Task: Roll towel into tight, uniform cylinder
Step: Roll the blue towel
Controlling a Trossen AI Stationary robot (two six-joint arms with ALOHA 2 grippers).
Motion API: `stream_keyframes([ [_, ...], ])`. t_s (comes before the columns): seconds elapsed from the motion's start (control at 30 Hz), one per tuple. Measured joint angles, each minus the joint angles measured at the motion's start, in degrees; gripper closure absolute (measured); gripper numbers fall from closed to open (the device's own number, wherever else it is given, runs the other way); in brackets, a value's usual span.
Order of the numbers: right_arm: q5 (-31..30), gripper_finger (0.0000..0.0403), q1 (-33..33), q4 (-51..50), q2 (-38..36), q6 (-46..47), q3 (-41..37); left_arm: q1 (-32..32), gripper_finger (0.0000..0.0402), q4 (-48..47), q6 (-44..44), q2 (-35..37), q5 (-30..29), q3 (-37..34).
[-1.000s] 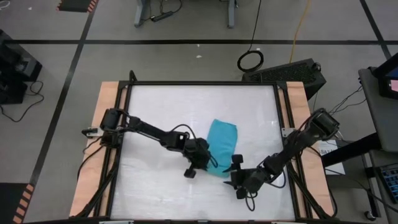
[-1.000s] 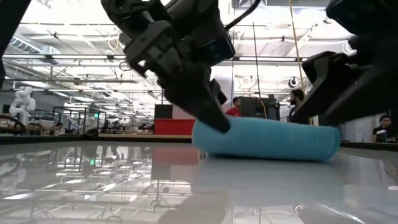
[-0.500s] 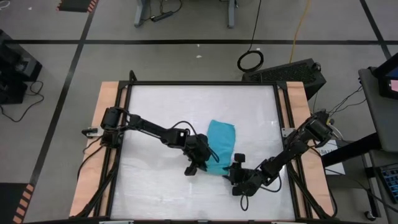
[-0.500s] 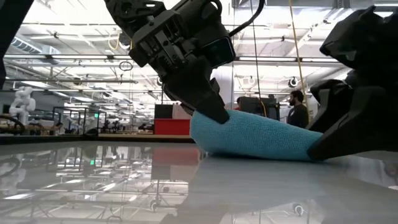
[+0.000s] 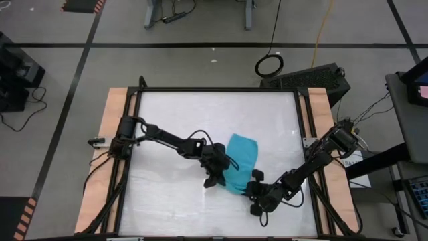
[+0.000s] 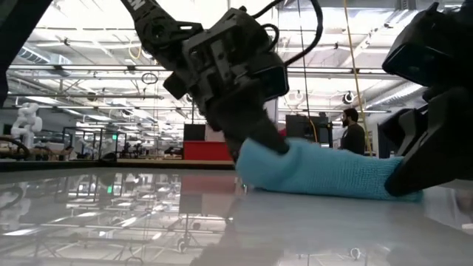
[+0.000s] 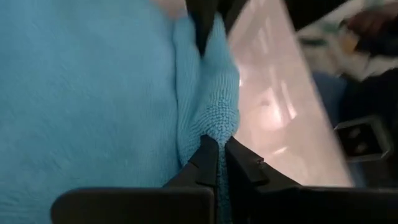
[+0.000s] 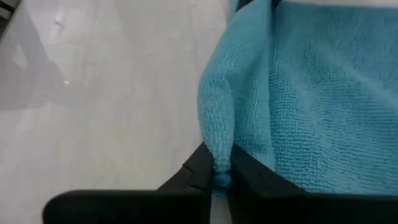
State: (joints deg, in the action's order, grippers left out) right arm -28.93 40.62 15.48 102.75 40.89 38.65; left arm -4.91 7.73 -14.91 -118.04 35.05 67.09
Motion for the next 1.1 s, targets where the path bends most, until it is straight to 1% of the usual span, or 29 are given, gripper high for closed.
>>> stream_keyframes([
  [0.1, 1.3, 0.0389, 0.0, 0.0, 0.0, 1.5, 0.0, 0.4, 0.0387, 2.8, -3.2, 0.0, 1.1, 0.1],
  [0.2, 1.5, 0.0395, 0.0, 0.1, 0.0, 2.6, 0.0, 0.4, 0.0387, 0.9, -3.9, 0.0, 1.0, 0.6],
  [0.37, 1.8, 0.0387, 0.1, 0.2, 0.0, 3.7, 0.0, 0.4, 0.0387, -3.7, -2.3, 0.0, -2.4, 0.8],
  [0.63, 3.0, 0.0379, 0.3, 1.7, 0.1, 6.5, -0.1, 0.3, 0.0387, -4.5, -0.8, 0.0, -5.1, 0.9],
  [0.87, 3.5, 0.0378, 1.3, 2.7, -0.2, 6.3, -0.2, 0.3, 0.0387, -3.7, -0.9, -2.2, -5.0, 1.0],
  [1.1, 5.2, 0.0378, 2.4, 1.9, -3.7, 0.4, -0.3, -0.2, 0.0387, -2.8, -1.1, -3.9, -4.8, 1.7],
])
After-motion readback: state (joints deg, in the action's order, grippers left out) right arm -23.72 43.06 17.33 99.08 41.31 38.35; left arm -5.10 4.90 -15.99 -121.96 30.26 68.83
